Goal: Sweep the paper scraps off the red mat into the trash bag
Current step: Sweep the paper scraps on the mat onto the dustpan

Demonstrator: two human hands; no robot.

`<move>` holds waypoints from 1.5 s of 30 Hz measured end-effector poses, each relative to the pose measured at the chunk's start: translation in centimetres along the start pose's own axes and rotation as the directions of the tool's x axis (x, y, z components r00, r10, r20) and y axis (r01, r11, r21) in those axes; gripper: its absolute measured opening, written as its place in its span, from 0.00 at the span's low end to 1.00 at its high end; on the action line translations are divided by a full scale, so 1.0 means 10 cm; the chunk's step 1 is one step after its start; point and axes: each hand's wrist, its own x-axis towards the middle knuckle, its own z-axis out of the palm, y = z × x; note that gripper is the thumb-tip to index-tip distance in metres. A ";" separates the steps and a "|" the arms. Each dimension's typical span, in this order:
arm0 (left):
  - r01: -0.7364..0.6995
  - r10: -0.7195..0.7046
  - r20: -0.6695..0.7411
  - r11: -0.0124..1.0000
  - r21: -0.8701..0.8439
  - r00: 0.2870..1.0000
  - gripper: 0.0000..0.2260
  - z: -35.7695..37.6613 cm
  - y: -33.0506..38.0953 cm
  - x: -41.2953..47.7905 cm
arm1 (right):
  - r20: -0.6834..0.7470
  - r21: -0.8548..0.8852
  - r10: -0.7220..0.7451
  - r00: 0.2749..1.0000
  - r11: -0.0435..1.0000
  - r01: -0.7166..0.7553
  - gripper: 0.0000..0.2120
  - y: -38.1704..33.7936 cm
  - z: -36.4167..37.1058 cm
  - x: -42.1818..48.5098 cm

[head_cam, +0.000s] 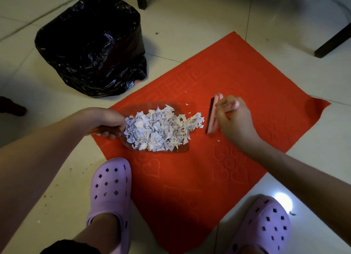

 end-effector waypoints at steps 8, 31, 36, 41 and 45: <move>0.013 -0.013 0.002 1.000 -0.022 1.000 0.09 -0.01 -0.01 0.00 | 0.123 -0.323 0.175 0.977 0.938 -0.127 0.07 0.58 -0.12 -0.02; -0.005 0.004 -0.014 0.999 -0.046 1.000 0.08 0.04 0.04 -0.01 | 0.188 -0.059 -0.026 0.982 0.998 0.038 0.06 0.21 0.30 0.05; -0.009 0.008 -0.019 0.997 -0.077 1.000 0.08 0.03 0.01 0.00 | 0.013 0.012 -0.106 0.994 0.994 0.106 0.05 0.10 0.14 0.24; 0.017 -0.018 -0.014 0.997 -0.076 1.000 0.09 -0.01 -0.04 0.04 | -0.025 -0.206 -0.090 0.996 0.975 0.083 0.14 0.28 -0.07 0.47; 0.026 -0.027 -0.015 0.997 -0.073 1.000 0.09 0.00 -0.05 0.04 | 0.069 -0.356 0.034 0.997 0.935 -0.007 0.17 0.39 0.04 0.60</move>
